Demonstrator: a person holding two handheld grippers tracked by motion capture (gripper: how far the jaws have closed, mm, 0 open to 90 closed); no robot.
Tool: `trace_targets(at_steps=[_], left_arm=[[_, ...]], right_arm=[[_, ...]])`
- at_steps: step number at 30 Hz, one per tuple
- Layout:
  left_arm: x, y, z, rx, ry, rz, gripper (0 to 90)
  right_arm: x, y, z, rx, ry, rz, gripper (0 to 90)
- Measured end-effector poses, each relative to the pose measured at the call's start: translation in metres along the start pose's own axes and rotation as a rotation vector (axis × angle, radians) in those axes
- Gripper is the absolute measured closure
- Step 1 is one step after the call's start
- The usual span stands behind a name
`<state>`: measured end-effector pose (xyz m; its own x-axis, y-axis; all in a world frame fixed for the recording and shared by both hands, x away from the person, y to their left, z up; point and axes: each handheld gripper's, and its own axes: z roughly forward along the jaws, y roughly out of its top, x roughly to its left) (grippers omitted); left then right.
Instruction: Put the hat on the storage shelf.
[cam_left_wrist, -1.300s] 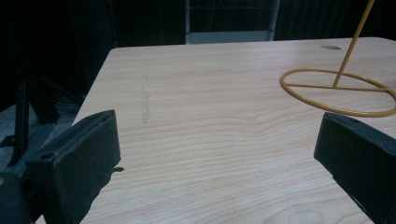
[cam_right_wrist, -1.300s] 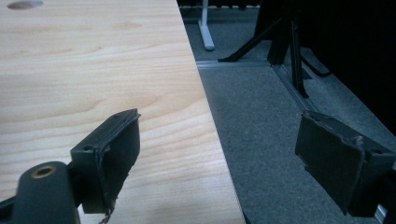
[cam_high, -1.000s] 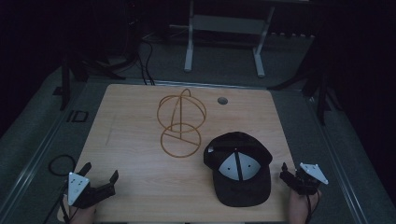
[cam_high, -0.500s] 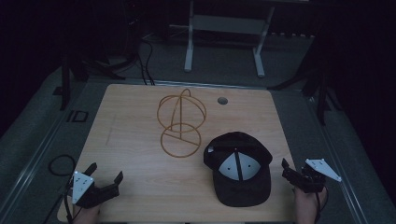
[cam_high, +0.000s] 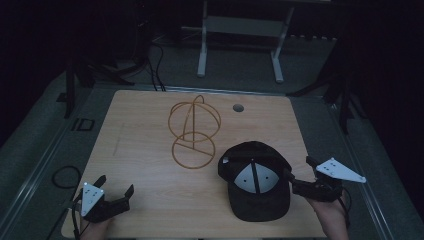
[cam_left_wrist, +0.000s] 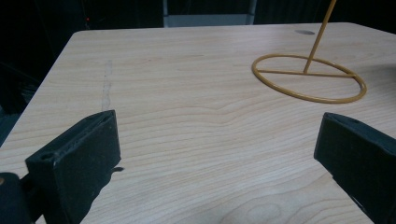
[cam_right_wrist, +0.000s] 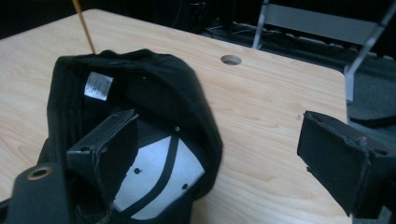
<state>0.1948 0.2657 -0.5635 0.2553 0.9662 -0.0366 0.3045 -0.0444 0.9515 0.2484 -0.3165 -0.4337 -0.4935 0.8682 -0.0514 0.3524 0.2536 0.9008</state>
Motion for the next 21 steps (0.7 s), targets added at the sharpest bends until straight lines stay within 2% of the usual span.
trace_targets(at_steps=[6,7,10,11,13,15,16,17,18,19,20,21], left_arm=[[-0.006,0.002,0.0,0.006,-0.008,0.025,0.8],[-0.006,0.002,0.0,0.006,-0.008,0.025,0.9],[-0.007,0.003,-0.001,0.011,-0.028,0.018,0.8],[-0.008,0.003,-0.001,0.012,-0.035,0.016,0.8],[-0.008,0.004,-0.001,0.017,-0.039,0.015,0.8],[-0.009,0.006,-0.002,0.037,-0.043,0.01,0.8],[-0.009,0.006,-0.002,0.05,-0.062,0.009,0.8],[-0.009,0.006,-0.002,0.058,-0.077,0.014,0.8],[-0.01,0.006,-0.002,0.062,-0.079,0.024,0.8],[-0.011,0.006,-0.002,0.068,-0.082,0.039,0.8],[-0.011,0.005,-0.002,0.07,-0.079,0.047,0.8],[-0.012,0.005,-0.001,0.074,-0.084,0.054,0.8]], right_arm=[[0.002,0.001,0.023,0.056,0.063,-0.015,12.1],[0.002,0.001,0.023,0.056,0.063,-0.015,12.1],[0.0,-0.004,0.044,0.095,0.053,0.0,11.2],[-0.001,-0.006,0.051,0.099,0.037,0.003,14.7],[-0.001,-0.007,0.054,0.109,0.04,0.001,16.1],[-0.001,-0.009,0.061,0.133,0.021,-0.012,21.2],[0.0,-0.01,0.064,0.146,0.01,-0.018,23.3],[0.001,-0.011,0.068,0.169,-0.014,-0.024,35.2],[0.001,-0.011,0.068,0.169,-0.014,-0.024,35.2],[0.002,-0.013,0.071,0.185,-0.021,-0.022,44.6],[0.002,-0.013,0.071,0.185,-0.021,-0.022,44.6],[0.004,-0.015,0.074,0.203,-0.04,-0.033,53.0]])
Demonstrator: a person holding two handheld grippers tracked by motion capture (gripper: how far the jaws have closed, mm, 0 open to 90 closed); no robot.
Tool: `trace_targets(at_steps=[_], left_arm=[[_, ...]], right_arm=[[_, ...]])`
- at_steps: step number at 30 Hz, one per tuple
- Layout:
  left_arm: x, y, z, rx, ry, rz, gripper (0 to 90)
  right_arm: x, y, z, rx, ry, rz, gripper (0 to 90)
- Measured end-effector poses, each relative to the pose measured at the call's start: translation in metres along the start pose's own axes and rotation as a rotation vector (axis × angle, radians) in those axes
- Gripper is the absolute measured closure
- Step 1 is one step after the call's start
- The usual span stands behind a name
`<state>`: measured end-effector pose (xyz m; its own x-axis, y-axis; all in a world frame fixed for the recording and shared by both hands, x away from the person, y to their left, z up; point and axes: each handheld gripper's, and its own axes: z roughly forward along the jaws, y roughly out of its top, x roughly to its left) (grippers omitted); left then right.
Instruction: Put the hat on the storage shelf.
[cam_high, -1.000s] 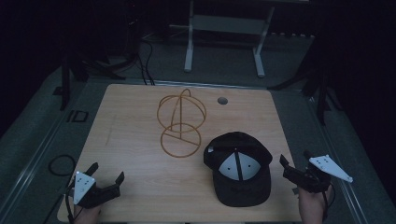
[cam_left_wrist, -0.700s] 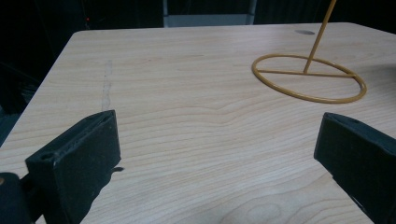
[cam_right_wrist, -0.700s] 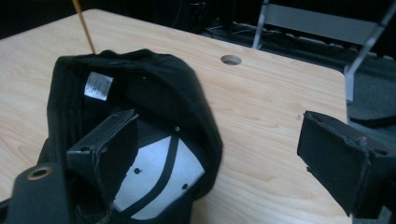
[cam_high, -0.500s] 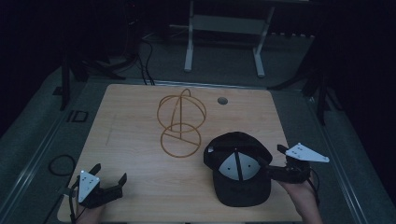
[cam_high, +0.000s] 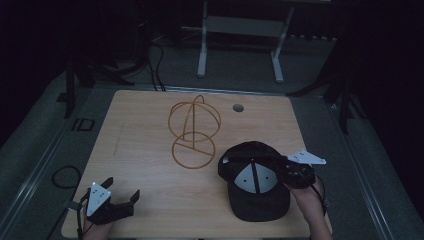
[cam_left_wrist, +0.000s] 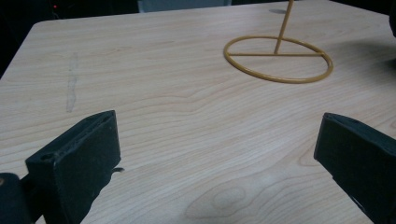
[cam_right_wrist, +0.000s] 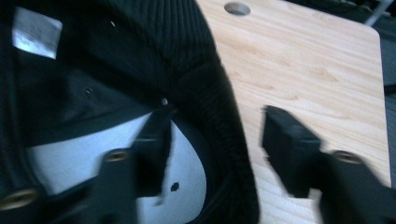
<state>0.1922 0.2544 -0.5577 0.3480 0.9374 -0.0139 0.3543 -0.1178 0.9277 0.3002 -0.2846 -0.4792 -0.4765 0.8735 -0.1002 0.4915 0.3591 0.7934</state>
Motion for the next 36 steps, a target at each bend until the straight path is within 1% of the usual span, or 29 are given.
trace_targets(at_steps=[1,2,3,4,6,8,9,11,12,14,17,18,20,25,28,29,30,31,32,34,36], left_arm=[[0.0,0.0,0.0,0.0,0.0,0.003,0.8],[-0.001,0.0,0.001,-0.001,0.004,0.004,0.8],[-0.001,0.0,0.001,-0.001,0.001,0.002,0.8],[-0.001,0.0,0.001,0.0,0.003,0.0,0.8],[0.0,0.0,0.001,-0.003,0.004,-0.006,0.8],[0.0,-0.001,0.0,0.002,0.005,-0.008,0.9],[0.0,-0.001,0.0,0.003,0.001,-0.01,0.9],[0.0,-0.001,0.001,0.003,0.007,-0.011,0.8],[0.0,0.0,0.001,0.003,0.003,-0.013,0.8],[0.0,0.0,0.001,0.004,0.005,-0.014,0.9],[-0.001,0.0,0.001,0.005,-0.004,-0.026,0.8],[-0.002,0.0,0.001,0.005,-0.011,-0.024,0.9],[-0.004,0.0,0.001,0.008,-0.011,-0.015,0.9],[-0.008,0.001,0.003,0.011,-0.021,-0.009,0.9],[-0.012,0.001,0.005,0.013,-0.033,-0.002,0.9],[-0.013,0.001,0.005,0.013,-0.04,-0.004,0.9],[-0.015,0.001,0.006,0.013,-0.051,-0.002,0.9],[-0.017,0.002,0.006,0.01,-0.056,0.0,0.9],[-0.02,0.002,0.007,0.011,-0.065,0.006,0.9],[-0.025,0.004,0.008,0.007,-0.08,0.012,0.9],[-0.031,0.005,0.01,0.006,-0.102,0.01,0.9]], right_arm=[[0.0,0.0,0.0,0.0,0.0,0.0,53.0],[0.001,0.0,0.002,0.013,0.003,-0.005,57.0],[0.003,0.0,0.003,0.024,-0.017,-0.015,60.8],[0.004,0.0,0.004,0.029,-0.046,-0.021,64.0],[0.005,0.0,0.005,0.042,-0.085,-0.016,73.7],[0.006,0.0,0.005,0.044,-0.1,-0.009,85.3],[0.006,0.0,0.005,0.044,-0.103,-0.001,87.1],[0.008,0.002,0.005,0.042,-0.101,-0.008,87.7],[0.009,0.002,0.004,0.04,-0.102,-0.006,87.8],[0.011,0.005,0.003,0.025,-0.093,-0.009,88.0],[0.013,0.009,-0.001,-0.005,-0.077,0.015,88.1],[0.014,0.011,-0.003,-0.012,-0.069,0.017,88.2],[0.014,0.015,-0.006,-0.031,-0.055,0.025,88.2],[0.016,0.025,-0.017,-0.077,-0.017,0.047,88.4],[0.018,0.03,-0.024,-0.105,-0.001,0.057,88.4],[0.018,0.032,-0.026,-0.117,0.004,0.058,88.3],[0.018,0.033,-0.028,-0.125,0.015,0.071,88.3],[0.018,0.035,-0.03,-0.134,0.021,0.07,88.3],[0.018,0.036,-0.032,-0.138,0.018,0.068,88.3],[0.019,0.04,-0.036,-0.153,0.027,0.07,88.3],[0.019,0.043,-0.041,-0.17,0.027,0.069,88.4]])
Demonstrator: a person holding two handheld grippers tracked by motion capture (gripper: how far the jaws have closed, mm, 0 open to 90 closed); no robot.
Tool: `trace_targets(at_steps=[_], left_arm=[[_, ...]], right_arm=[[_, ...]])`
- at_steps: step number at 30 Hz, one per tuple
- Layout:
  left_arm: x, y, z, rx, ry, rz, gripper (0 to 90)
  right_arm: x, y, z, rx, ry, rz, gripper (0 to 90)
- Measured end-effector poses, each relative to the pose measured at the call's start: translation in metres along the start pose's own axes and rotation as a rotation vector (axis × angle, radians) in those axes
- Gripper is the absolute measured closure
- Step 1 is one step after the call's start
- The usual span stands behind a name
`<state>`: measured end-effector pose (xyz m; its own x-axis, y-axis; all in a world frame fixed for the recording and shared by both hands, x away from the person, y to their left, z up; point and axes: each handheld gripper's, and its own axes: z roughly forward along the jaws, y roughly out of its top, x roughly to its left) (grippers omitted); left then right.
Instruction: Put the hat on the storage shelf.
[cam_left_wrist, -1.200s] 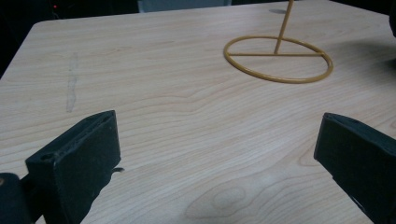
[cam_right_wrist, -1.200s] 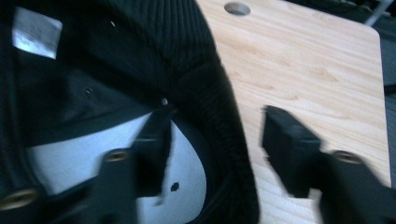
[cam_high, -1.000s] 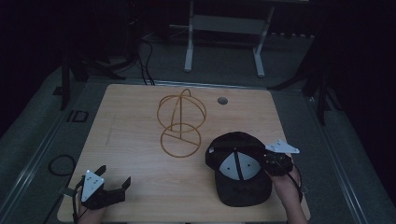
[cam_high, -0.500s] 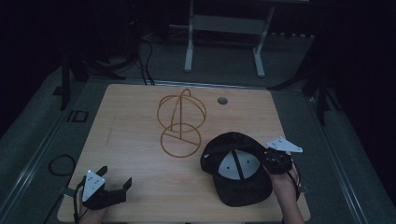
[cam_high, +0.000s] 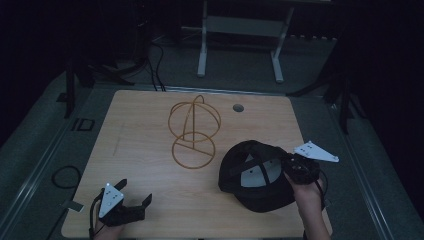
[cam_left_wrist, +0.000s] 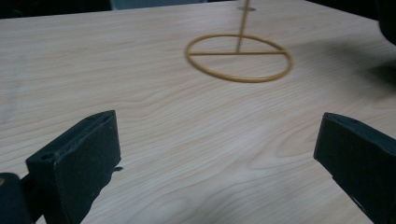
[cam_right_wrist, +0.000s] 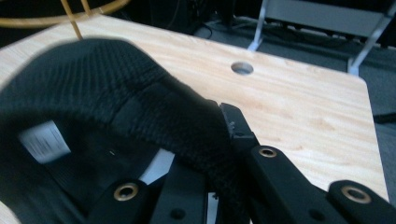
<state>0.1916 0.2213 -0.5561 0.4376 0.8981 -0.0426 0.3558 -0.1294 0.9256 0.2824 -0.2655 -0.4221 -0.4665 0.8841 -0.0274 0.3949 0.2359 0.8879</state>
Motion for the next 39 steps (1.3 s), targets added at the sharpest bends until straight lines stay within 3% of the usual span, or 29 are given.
trace_targets(at_steps=[5,10,18,22,27,31,34,36,39], left_arm=[[-0.019,0.002,0.012,0.034,-0.058,0.029,0.9],[-0.034,0.006,0.021,0.037,-0.099,0.06,3.8],[-0.063,0.031,0.041,0.04,-0.191,0.091,3.9],[-0.079,0.042,0.052,0.025,-0.215,0.102,4.0],[-0.099,0.061,0.064,0.014,-0.269,0.148,4.4],[-0.114,0.08,0.071,-0.008,-0.33,0.165,4.4],[-0.123,0.092,0.077,-0.016,-0.342,0.176,5.6],[-0.13,0.099,0.081,-0.019,-0.323,0.191,5.6],[-0.137,0.108,0.085,-0.034,-0.327,0.185,5.7]], right_arm=[[0.005,0.013,-0.009,-0.032,-0.016,-0.036,88.4],[0.006,0.023,-0.015,-0.063,-0.015,-0.034,88.4],[0.016,0.041,-0.025,-0.112,0.01,-0.058,88.3],[0.02,0.045,-0.027,-0.123,0.021,-0.067,88.3],[0.023,0.046,-0.03,-0.131,0.025,-0.071,88.3],[0.023,0.047,-0.031,-0.135,0.033,-0.07,88.3],[0.023,0.047,-0.032,-0.136,0.037,-0.067,88.3],[0.023,0.048,-0.033,-0.141,0.04,-0.07,88.3],[0.023,0.049,-0.036,-0.149,0.047,-0.068,88.3]])
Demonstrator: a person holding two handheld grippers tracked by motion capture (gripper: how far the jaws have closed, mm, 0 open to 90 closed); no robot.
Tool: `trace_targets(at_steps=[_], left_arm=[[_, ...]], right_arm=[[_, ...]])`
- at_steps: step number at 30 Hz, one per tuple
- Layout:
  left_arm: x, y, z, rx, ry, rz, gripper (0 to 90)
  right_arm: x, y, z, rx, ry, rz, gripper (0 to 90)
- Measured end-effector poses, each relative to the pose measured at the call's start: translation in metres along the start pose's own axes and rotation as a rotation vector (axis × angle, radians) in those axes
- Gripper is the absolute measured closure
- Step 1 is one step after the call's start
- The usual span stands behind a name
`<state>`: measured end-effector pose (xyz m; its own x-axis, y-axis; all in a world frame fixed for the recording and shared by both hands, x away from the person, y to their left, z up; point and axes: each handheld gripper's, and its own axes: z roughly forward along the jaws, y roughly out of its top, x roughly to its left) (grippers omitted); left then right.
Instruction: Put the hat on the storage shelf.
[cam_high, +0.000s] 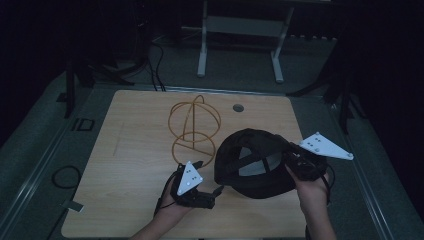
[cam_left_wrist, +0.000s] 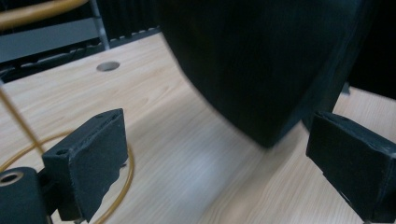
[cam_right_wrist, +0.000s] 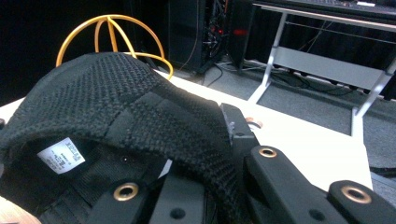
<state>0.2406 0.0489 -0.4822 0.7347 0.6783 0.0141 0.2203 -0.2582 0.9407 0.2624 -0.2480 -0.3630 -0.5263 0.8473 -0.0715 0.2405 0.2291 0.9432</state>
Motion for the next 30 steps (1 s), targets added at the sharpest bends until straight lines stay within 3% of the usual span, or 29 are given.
trace_targets(at_steps=[2,7,12,18,21,23,25,30], left_arm=[[-0.002,0.006,0.003,-0.015,0.001,0.017,6.0],[-0.003,0.018,0.01,-0.042,-0.002,-0.003,15.6],[-0.007,0.022,0.011,-0.09,0.045,0.012,32.4],[-0.011,0.026,0.01,-0.152,0.075,-0.019,53.3],[-0.01,0.029,0.01,-0.151,0.115,-0.004,67.1],[-0.011,0.031,0.01,-0.133,0.155,0.029,77.6],[-0.01,0.033,0.011,-0.12,0.153,0.02,85.3],[-0.01,0.036,0.01,-0.094,0.159,0.038,88.4]], right_arm=[[0.0,0.0,-0.001,-0.002,0.007,-0.004,88.3],[0.002,0.0,-0.005,-0.008,0.025,-0.01,88.3],[0.002,-0.004,-0.012,-0.023,0.028,-0.019,88.3],[0.002,-0.01,-0.017,-0.019,0.033,-0.017,88.3],[0.002,-0.014,-0.017,-0.005,0.039,-0.013,88.3],[0.002,-0.018,-0.015,0.004,0.046,-0.007,88.2],[0.003,-0.022,-0.013,0.013,0.05,-0.006,88.2],[0.007,-0.038,-0.008,0.037,0.054,0.005,88.0]])
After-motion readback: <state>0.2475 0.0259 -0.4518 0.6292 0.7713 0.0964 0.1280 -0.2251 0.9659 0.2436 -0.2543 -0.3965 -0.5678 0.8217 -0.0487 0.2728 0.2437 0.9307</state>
